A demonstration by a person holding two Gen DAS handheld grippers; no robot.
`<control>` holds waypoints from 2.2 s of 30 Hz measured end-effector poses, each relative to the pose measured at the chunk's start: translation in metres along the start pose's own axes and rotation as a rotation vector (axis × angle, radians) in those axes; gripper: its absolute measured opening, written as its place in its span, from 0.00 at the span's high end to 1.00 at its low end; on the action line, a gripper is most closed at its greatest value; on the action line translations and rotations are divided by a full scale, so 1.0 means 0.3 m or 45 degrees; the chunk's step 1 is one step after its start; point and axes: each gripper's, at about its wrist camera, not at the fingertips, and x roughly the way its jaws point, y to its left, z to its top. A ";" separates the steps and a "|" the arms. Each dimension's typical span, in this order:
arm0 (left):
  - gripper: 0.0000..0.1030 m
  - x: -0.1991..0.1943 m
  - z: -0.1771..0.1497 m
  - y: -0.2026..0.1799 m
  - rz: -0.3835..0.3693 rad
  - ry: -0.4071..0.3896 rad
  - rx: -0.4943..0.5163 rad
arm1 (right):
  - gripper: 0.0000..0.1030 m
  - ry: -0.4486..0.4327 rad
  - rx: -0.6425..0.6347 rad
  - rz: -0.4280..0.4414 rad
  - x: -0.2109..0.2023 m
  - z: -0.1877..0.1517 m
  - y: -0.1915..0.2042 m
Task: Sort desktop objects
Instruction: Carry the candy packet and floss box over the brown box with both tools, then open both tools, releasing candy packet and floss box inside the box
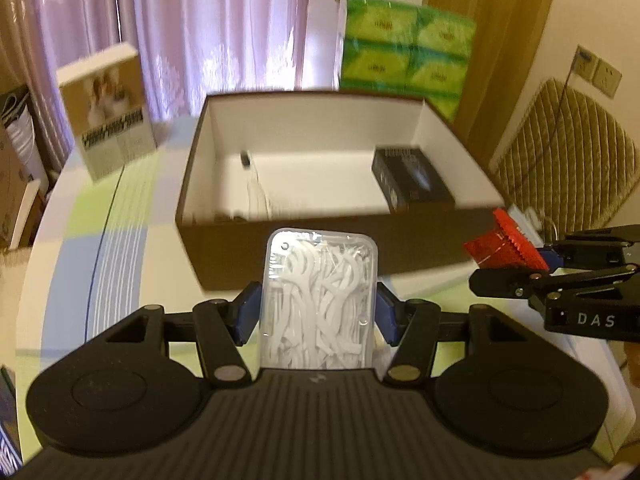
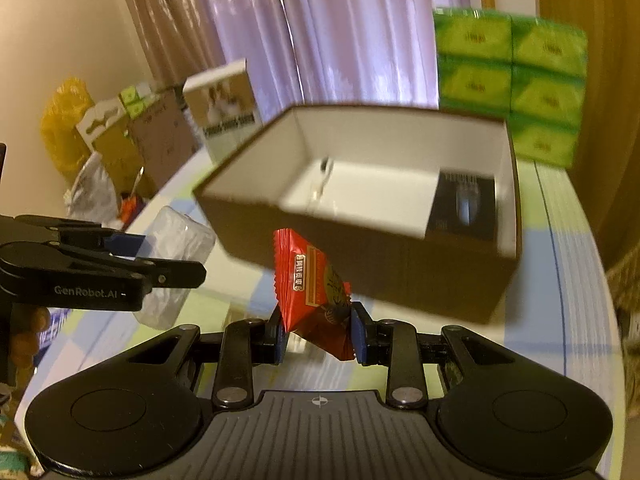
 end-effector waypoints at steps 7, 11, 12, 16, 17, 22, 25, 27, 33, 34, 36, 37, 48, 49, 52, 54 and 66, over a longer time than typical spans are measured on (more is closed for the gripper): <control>0.48 0.103 0.188 0.027 0.002 -0.040 0.016 | 0.72 -0.047 -0.032 -0.016 0.109 0.176 -0.060; 0.48 0.190 0.287 0.042 -0.006 -0.032 0.020 | 0.72 -0.046 -0.023 -0.025 0.191 0.264 -0.108; 0.48 0.215 0.308 0.042 -0.009 -0.032 0.032 | 0.72 -0.038 -0.027 -0.030 0.221 0.286 -0.119; 0.48 0.342 0.390 0.054 -0.015 0.014 0.037 | 0.72 -0.001 -0.025 -0.057 0.326 0.347 -0.171; 0.48 0.372 0.404 0.062 -0.013 0.029 0.035 | 0.72 0.011 -0.018 -0.060 0.351 0.359 -0.186; 0.48 0.515 0.459 0.104 -0.007 0.092 0.016 | 0.72 0.081 0.020 -0.071 0.469 0.408 -0.257; 0.48 0.602 0.477 0.138 -0.016 0.141 -0.024 | 0.72 0.122 0.019 -0.100 0.530 0.422 -0.290; 0.48 0.651 0.487 0.160 -0.017 0.176 -0.057 | 0.72 0.148 0.042 -0.108 0.570 0.428 -0.317; 0.48 0.772 0.504 0.194 0.017 0.234 -0.064 | 0.72 0.194 0.096 -0.119 0.655 0.441 -0.379; 0.48 0.792 0.506 0.199 0.023 0.243 -0.070 | 0.72 0.198 0.100 -0.121 0.665 0.443 -0.386; 0.48 0.819 0.510 0.209 0.021 0.256 -0.086 | 0.72 0.205 0.108 -0.125 0.680 0.448 -0.396; 0.48 0.831 0.514 0.214 0.017 0.257 -0.097 | 0.72 0.216 0.122 -0.120 0.688 0.454 -0.401; 0.48 0.829 0.549 0.199 0.049 0.217 -0.016 | 0.72 0.217 0.105 -0.142 0.705 0.475 -0.407; 0.48 0.829 0.550 0.196 0.056 0.220 -0.008 | 0.72 0.214 0.105 -0.144 0.705 0.476 -0.405; 0.48 0.822 0.547 0.197 0.062 0.218 -0.005 | 0.72 0.189 0.096 -0.158 0.707 0.480 -0.396; 0.48 0.813 0.545 0.199 0.065 0.214 -0.001 | 0.57 0.160 0.099 -0.170 0.701 0.482 -0.395; 0.25 0.700 0.518 0.178 0.084 0.165 0.057 | 0.11 0.129 0.082 -0.162 0.597 0.467 -0.398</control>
